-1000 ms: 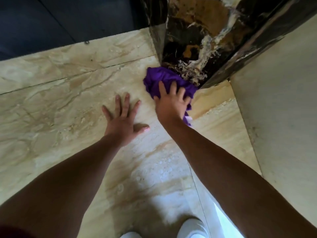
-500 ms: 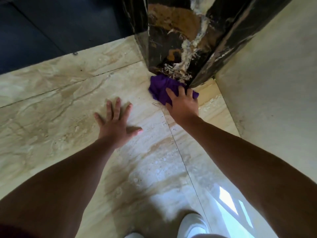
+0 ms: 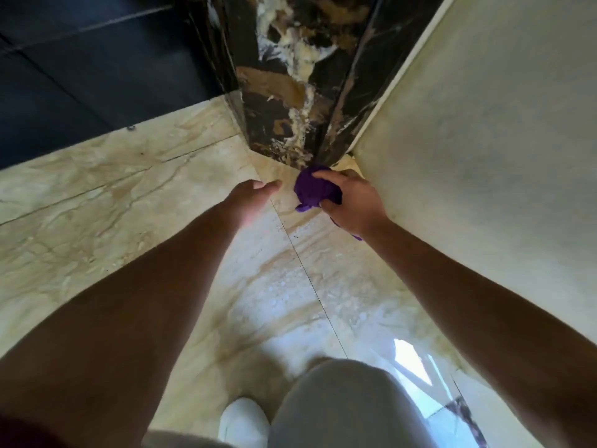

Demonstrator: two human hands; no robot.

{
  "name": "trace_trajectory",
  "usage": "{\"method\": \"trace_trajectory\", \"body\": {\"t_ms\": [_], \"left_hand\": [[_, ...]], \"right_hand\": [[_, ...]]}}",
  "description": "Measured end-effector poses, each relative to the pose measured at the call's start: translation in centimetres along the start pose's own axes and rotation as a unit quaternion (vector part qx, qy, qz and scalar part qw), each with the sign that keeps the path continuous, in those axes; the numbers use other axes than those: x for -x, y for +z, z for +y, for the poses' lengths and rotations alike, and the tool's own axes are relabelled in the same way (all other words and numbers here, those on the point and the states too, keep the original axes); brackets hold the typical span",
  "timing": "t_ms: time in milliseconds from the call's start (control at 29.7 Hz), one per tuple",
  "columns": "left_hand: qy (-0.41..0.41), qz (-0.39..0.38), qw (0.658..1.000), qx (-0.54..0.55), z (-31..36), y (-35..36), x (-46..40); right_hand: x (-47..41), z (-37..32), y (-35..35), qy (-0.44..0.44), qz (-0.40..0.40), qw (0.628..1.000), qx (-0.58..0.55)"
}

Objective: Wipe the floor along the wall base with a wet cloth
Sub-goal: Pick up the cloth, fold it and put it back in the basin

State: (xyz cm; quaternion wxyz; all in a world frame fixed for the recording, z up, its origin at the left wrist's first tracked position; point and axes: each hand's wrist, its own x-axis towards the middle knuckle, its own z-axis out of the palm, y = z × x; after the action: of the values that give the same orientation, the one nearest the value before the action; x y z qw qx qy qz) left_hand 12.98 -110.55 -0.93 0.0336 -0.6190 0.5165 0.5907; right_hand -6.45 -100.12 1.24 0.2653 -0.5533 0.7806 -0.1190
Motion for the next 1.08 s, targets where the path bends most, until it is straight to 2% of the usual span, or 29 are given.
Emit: {"method": "trace_trajectory", "body": {"t_ms": [67, 101, 202, 303, 370, 438, 472, 539, 640, 707, 775, 842, 977, 1078], "left_hand": [[-0.043, -0.109, 0.979, 0.169, 3.9, 0.5, 5.9], [-0.038, -0.128, 0.968, 0.21, 4.9, 0.7, 8.2], [-0.02, -0.157, 0.948, 0.275, 9.1, -0.1, 16.5], [0.002, -0.143, 0.943, 0.3, 12.4, -0.8, 23.2], [0.009, -0.13, 0.942, 0.309, 15.0, -1.5, 28.4], [0.022, -0.141, 0.945, 0.295, 16.2, -2.0, 31.9], [0.036, -0.155, 0.953, 0.257, 19.7, -3.0, 36.9], [0.062, -0.177, 0.954, 0.233, 21.8, -4.2, 41.0], [0.116, -0.221, 0.946, 0.207, 27.1, -6.0, 49.9], [0.146, -0.237, 0.94, 0.196, 30.5, -7.1, 56.3], [0.161, -0.232, 0.939, 0.198, 31.8, -8.0, 58.9], [0.18, -0.212, 0.946, 0.164, 33.6, -8.8, 62.5], [0.238, -0.166, 0.948, 0.132, 36.1, -9.9, 69.9], [0.242, -0.205, 0.929, 0.193, 37.6, -9.1, 75.1]], "right_hand": [[3.6, -2.9, -3.8, 0.004, 0.023, 1.0, -0.019], [5.3, -4.2, -5.2, 0.003, 0.041, 0.999, -0.035], [11.1, -9.1, -11.6, -0.02, 0.077, 0.994, -0.068], [15.6, -12.6, -17.1, -0.028, 0.069, 0.994, -0.075], [18.5, -13.6, -21.9, 0.027, 0.061, 0.977, -0.202], [20.5, -14.3, -25.6, 0.123, 0.07, 0.903, -0.405], [23.2, -15.5, -30.8, 0.178, 0.093, 0.844, -0.498], [25.4, -16.4, -33.8, 0.27, 0.089, 0.767, -0.576], [30.8, -19.1, -40.6, 0.302, -0.003, 0.739, -0.602], [35.5, -21.7, -45.1, 0.264, -0.017, 0.691, -0.673], [37.6, -23.6, -46.9, 0.204, -0.036, 0.648, -0.733], [40.7, -26.1, -49.9, 0.174, 0.01, 0.651, -0.739], [47.0, -30.3, -55.7, 0.149, 0.251, 0.679, -0.673], [51.5, -32.9, -59.2, 0.103, 0.356, 0.696, -0.615]]}}
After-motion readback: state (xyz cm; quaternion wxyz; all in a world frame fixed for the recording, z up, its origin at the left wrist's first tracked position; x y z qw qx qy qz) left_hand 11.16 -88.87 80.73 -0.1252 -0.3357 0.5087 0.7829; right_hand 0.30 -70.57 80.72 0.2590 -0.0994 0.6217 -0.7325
